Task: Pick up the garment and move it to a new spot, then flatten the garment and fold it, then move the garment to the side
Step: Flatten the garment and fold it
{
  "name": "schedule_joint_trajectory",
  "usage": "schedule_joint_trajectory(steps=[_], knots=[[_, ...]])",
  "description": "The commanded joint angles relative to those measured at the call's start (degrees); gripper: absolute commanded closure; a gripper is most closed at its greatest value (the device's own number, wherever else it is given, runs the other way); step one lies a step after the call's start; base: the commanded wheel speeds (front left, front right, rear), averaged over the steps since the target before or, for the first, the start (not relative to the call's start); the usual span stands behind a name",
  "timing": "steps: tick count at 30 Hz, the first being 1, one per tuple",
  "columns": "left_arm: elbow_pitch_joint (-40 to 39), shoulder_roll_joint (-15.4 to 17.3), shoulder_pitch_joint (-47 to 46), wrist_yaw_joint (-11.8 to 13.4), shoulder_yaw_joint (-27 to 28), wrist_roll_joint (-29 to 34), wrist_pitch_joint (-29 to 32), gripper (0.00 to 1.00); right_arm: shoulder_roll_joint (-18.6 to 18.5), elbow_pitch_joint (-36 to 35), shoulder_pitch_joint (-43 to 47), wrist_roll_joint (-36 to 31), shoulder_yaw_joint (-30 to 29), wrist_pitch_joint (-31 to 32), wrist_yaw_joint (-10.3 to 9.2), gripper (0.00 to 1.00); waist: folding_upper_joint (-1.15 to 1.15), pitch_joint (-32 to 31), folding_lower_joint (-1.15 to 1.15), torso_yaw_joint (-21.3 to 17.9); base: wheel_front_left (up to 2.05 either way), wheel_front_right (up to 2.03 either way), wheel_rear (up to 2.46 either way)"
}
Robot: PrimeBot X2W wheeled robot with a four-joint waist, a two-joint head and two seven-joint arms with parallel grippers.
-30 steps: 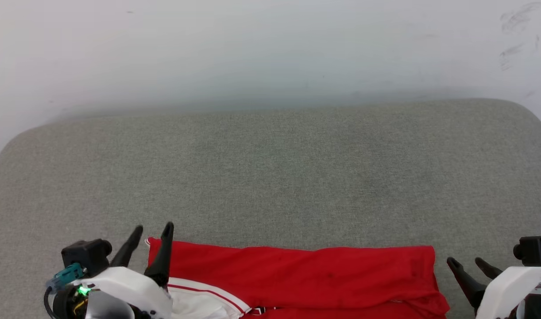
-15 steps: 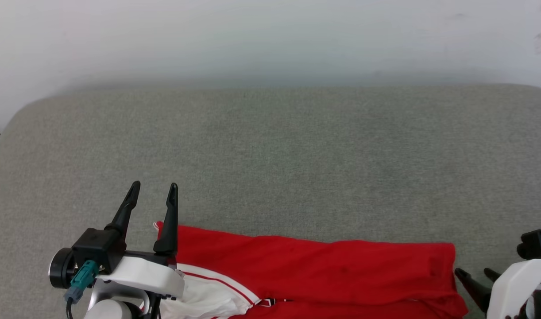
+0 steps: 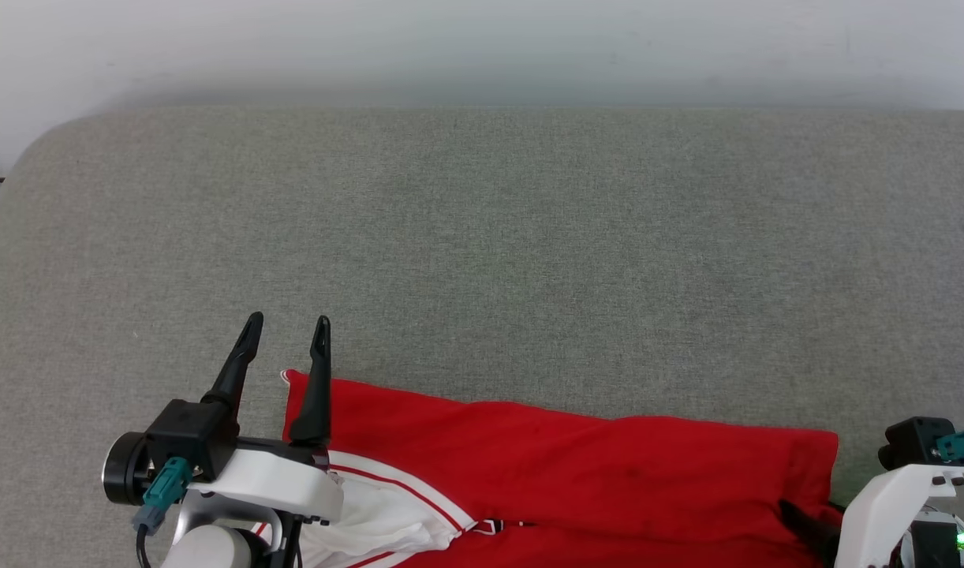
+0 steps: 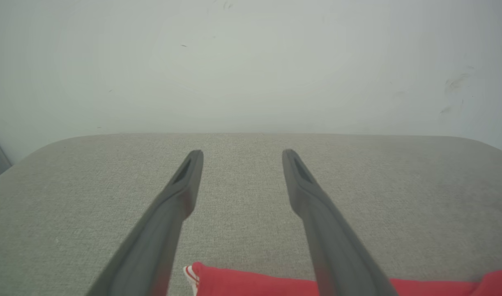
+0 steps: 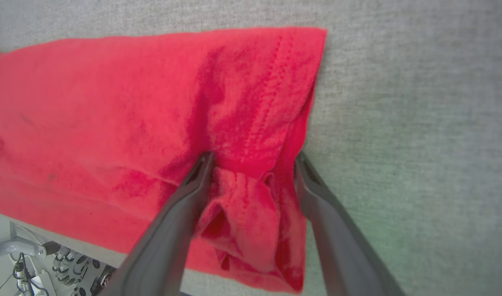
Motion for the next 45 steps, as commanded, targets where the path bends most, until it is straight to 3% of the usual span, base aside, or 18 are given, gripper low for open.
schedule_joint_trajectory(steps=[1,2,14,28,33,39,45], knots=[[0.12,-0.25,-0.68,-0.12,0.11,0.17,-0.37,0.0,1.5,1.87,0.43,0.5,1.99,1.27,0.16,0.7,0.0,-0.04,0.0,-0.05,0.0,0.0,0.0],[0.3,-0.33,-0.68,-0.22,0.2,0.26,-0.38,0.0,1.45,1.69,-0.02,0.86,2.13,1.06,0.16,1.0,0.0,-0.11,0.0,-0.12,0.0,0.0,0.0],[1.44,0.37,2.07,-0.37,1.14,1.01,-0.4,0.0,-2.49,-0.38,-4.15,2.1,1.11,-0.26,0.07,1.0,0.0,-4.93,0.0,-2.41,0.0,0.0,0.0],[0.21,1.53,4.76,0.78,0.99,0.83,0.37,0.0,-4.16,2.46,-1.18,1.2,-13.73,0.93,0.07,1.0,0.0,-7.7,0.0,-5.16,0.0,0.0,0.0],[0.1,1.5,5.36,1.05,0.91,0.41,0.98,0.0,-0.03,1.63,-2.78,9.01,-15.78,6.72,0.07,1.0,0.0,-8.04,0.0,-5.56,0.0,0.0,0.0],[-0.39,1.7,5.51,1.24,0.79,0.08,1.54,0.0,8.26,-1.44,-3.2,21.98,-18.02,17.52,0.07,1.0,0.0,-8.18,0.0,-5.11,0.0,0.0,0.0],[-0.66,1.67,4.9,1.34,0.63,-0.17,1.88,0.0,12.31,-1.17,-4.79,31.61,-18.23,24.41,0.07,1.0,0.0,-7.65,0.0,-3.74,0.0,0.0,0.0]])
